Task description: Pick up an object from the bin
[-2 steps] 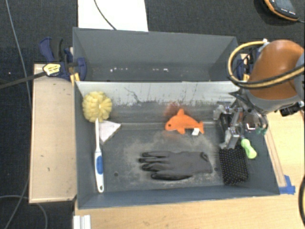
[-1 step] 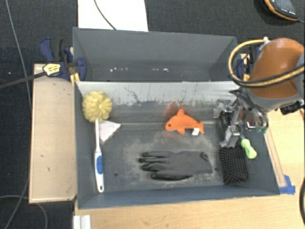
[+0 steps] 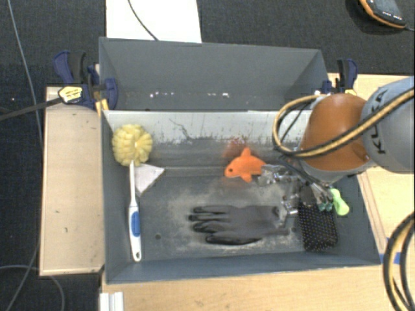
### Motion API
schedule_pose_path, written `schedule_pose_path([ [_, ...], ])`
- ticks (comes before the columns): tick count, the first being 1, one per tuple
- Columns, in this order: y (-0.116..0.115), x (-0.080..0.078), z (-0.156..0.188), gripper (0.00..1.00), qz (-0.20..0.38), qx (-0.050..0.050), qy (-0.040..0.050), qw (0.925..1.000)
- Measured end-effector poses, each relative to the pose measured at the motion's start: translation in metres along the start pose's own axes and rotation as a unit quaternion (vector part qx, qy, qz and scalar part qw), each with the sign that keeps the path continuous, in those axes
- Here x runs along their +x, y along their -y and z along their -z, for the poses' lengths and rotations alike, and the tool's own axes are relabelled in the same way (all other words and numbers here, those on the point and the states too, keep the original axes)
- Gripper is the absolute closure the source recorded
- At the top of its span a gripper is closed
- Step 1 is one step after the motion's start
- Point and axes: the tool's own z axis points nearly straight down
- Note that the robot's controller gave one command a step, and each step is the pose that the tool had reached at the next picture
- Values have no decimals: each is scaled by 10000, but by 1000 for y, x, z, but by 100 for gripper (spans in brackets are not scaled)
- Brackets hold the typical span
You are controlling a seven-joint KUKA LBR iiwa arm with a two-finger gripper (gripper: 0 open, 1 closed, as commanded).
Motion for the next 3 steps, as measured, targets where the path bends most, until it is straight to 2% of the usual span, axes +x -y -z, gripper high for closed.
schedule_pose_path([
  [1,-22,17,10,0,327,4,10,9995],
  [2,-59,10,-8,0,-260,-12,-9,9997],
  [3,-58,17,-33,0,221,3,13,9998],
])
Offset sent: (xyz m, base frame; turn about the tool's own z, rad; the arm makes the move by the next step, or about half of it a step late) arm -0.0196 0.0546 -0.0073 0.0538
